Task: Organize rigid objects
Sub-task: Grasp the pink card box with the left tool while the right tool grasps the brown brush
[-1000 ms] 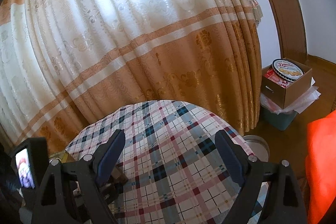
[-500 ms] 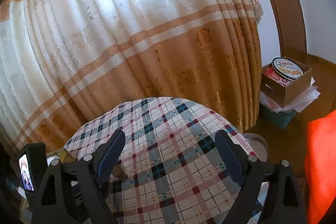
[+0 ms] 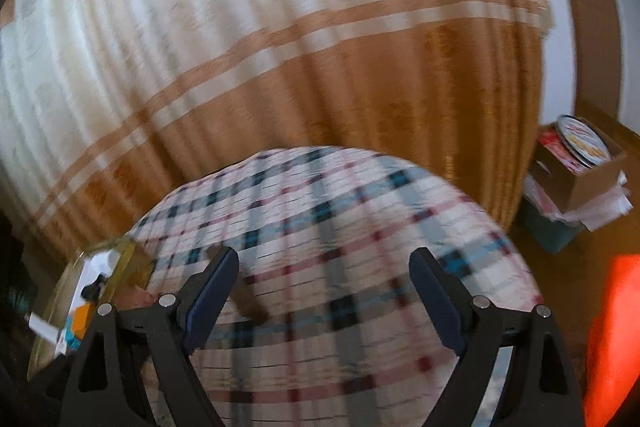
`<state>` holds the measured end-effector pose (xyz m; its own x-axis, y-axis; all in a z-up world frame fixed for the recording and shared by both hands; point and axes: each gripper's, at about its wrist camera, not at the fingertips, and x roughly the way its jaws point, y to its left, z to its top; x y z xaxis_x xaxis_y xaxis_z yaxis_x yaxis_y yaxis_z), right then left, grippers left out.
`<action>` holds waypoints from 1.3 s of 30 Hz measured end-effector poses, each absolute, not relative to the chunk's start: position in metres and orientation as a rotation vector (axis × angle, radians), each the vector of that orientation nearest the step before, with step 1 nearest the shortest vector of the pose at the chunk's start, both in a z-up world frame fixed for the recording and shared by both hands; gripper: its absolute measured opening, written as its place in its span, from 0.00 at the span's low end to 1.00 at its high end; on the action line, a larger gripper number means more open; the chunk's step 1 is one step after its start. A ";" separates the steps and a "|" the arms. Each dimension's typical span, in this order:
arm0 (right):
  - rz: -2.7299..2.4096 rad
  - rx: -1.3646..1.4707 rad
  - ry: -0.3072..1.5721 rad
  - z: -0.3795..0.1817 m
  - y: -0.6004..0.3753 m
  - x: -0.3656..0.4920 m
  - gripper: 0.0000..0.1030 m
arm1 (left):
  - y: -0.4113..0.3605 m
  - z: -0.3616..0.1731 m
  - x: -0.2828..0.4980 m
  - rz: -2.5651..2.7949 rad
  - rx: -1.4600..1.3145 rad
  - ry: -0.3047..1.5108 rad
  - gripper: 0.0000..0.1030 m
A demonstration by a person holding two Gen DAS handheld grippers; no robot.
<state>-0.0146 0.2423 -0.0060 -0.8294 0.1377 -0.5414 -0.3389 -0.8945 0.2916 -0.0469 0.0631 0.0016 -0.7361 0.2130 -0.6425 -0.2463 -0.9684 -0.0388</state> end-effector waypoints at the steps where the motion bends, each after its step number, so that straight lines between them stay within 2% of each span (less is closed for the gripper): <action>1: 2.745 -0.781 0.532 -0.006 0.237 -0.020 0.86 | 0.058 0.006 -0.044 2.734 -0.977 0.076 0.45; 5: 2.797 -0.885 0.371 -0.009 0.210 -0.048 0.86 | 0.037 0.019 -0.037 2.796 -0.922 0.089 0.45; 9: 2.793 -1.044 0.317 -0.022 0.193 -0.074 0.82 | 0.027 0.021 -0.040 2.806 -0.928 0.071 0.45; 11: 2.781 -1.106 0.276 -0.028 0.186 -0.084 0.73 | 0.024 0.022 -0.040 2.803 -0.926 0.062 0.45; 15: 2.760 -1.175 0.219 -0.038 0.176 -0.099 0.70 | 0.020 0.020 -0.038 2.802 -0.923 0.059 0.45; 17: 2.746 -1.214 0.212 -0.043 0.173 -0.104 0.56 | 0.017 0.020 -0.039 2.805 -0.925 0.055 0.45; 20: 2.739 -1.242 0.213 -0.046 0.172 -0.107 0.49 | 0.012 0.019 -0.039 2.802 -0.932 0.041 0.45; 24: 2.724 -1.253 0.169 -0.047 0.167 -0.109 0.46 | 0.009 0.019 -0.038 2.808 -0.934 0.035 0.45; 25: 2.717 -1.250 0.164 -0.046 0.167 -0.110 0.41 | 0.009 0.020 -0.038 2.808 -0.933 0.034 0.45; 32: 2.701 -1.226 0.219 -0.044 0.176 -0.103 0.22 | 0.004 0.020 -0.037 2.812 -0.931 0.025 0.45; 39: 2.721 -1.202 0.362 -0.044 0.187 -0.090 0.17 | 0.002 0.020 -0.037 2.821 -0.930 0.038 0.45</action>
<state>-0.0897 0.1865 -0.0439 -0.6695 0.0348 -0.7420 -0.2277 -0.9604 0.1604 -0.0370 0.0020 0.0199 -0.7910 0.1534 -0.5923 -0.1694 -0.9851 -0.0289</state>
